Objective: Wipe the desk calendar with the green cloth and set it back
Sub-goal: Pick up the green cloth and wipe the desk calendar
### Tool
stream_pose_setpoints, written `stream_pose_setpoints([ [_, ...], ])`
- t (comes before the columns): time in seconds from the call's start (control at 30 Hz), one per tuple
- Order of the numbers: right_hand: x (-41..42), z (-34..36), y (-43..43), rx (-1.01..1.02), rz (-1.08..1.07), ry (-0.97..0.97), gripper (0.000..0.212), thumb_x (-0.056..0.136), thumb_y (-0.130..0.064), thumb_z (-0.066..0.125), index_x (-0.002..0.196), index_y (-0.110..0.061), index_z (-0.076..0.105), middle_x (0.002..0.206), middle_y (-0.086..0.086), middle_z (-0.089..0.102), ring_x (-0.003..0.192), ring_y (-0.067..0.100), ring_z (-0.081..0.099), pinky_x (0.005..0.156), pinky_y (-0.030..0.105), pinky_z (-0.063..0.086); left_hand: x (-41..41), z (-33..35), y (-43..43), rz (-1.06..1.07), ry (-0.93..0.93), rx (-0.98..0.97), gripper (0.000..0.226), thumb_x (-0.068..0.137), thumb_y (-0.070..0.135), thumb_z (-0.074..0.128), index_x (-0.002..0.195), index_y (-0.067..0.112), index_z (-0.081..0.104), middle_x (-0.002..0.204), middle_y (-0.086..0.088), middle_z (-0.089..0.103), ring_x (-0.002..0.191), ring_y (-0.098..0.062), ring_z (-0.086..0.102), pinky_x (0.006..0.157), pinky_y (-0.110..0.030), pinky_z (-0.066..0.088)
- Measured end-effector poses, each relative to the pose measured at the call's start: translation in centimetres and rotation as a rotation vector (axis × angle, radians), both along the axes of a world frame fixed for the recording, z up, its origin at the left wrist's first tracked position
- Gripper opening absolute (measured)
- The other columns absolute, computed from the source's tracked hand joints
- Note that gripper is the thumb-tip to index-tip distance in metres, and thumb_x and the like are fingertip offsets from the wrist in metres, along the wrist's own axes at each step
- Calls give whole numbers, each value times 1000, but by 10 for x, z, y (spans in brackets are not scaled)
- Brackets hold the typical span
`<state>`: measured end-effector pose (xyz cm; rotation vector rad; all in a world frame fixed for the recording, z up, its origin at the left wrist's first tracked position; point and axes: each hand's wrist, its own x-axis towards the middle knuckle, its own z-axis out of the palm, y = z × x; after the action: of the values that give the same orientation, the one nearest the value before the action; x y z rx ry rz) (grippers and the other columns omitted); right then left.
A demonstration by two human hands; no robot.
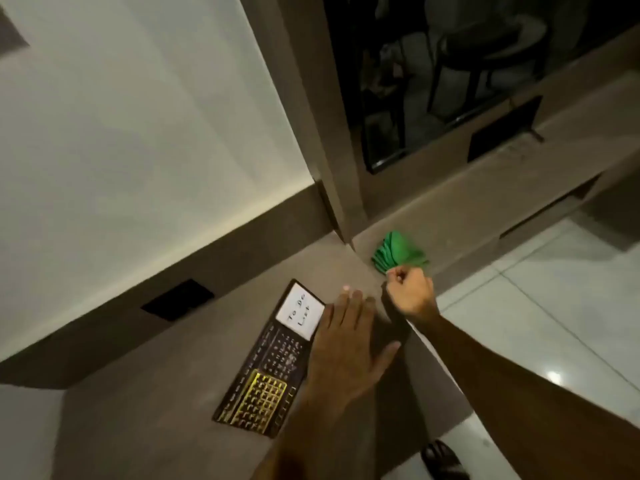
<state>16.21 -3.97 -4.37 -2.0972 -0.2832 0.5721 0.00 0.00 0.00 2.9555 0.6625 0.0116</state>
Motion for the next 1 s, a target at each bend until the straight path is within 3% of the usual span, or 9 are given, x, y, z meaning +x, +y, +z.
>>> stream_pose_setpoints([
  [0.13, 33, -57, 8, -96, 10, -172, 29, 94, -19, 53, 94, 4, 69, 101, 29, 68, 98, 42, 61, 85, 41, 47, 4, -71, 5, 15, 128, -107, 90, 90, 77, 24, 156, 16, 20, 167, -12, 26, 157, -27, 18, 127, -49, 21],
  [0.2, 48, -83, 21, -183, 33, -284, 33, 95, -22, 48, 98, 3, 69, 107, 28, 64, 103, 41, 57, 89, 43, 43, -1, -101, 4, 12, 134, -140, 93, 89, 79, 24, 158, 17, 16, 170, -10, 18, 159, -26, 12, 129, -49, 16],
  [0.37, 82, -115, 39, -332, -191, -424, 41, 91, -36, 40, 107, -3, 60, 129, 21, 48, 115, 39, 45, 95, 48, 37, -5, -133, 8, 12, 75, -161, 95, 87, 82, 24, 159, 22, 8, 172, -5, 8, 159, -24, 2, 128, -46, 1],
  [0.53, 126, -117, 52, -217, -216, -251, 53, 80, -57, 55, 110, -13, 56, 119, 11, 53, 115, 32, 49, 97, 49, 41, -5, -140, 8, 19, 80, -137, 95, 88, 83, 20, 160, 22, 3, 172, -4, 1, 160, -23, -3, 127, -48, 0],
  [0.63, 139, -119, 60, -96, -77, -66, 64, 72, -38, 80, 122, -20, 45, 124, 7, 54, 117, 29, 52, 97, 47, 47, -4, -142, 9, 11, 92, -140, 96, 88, 82, 23, 160, 22, 1, 172, -4, -1, 160, -23, -6, 127, -49, -3],
  [0.73, 144, -111, 68, 0, -6, 158, 91, 66, -18, 88, 140, -21, 35, 140, 9, 47, 126, 30, 47, 100, 46, 47, -3, -139, 10, 11, 104, -143, 96, 88, 82, 24, 160, 23, 0, 172, -4, -4, 159, -23, -9, 126, -48, -6],
  [0.87, 133, -97, 71, -39, 15, 180, 75, 67, -18, 86, 130, -11, 46, 128, 12, 55, 115, 30, 55, 83, 39, 55, -3, -134, 9, 9, 139, -172, 94, 89, 81, 23, 159, 25, -4, 172, -2, -10, 158, -21, -14, 125, -48, -11],
  [0.93, 118, -78, 62, 61, -48, 122, 60, 70, -19, 84, 120, -14, 51, 119, 8, 58, 103, 22, 59, 65, 26, 53, -2, -129, 10, 10, 177, -205, 95, 89, 81, 25, 159, 25, -8, 171, -2, -15, 157, -21, -18, 127, -49, -10],
  [1.0, 94, -55, 47, 260, -99, 92, 46, 71, -18, 79, 107, -16, 51, 108, 5, 61, 92, 15, 63, 57, 19, 52, -2, -120, 11, 13, 204, -259, 95, 89, 79, 27, 158, 25, -10, 170, -1, -19, 156, -19, -22, 129, -50, -6],
])
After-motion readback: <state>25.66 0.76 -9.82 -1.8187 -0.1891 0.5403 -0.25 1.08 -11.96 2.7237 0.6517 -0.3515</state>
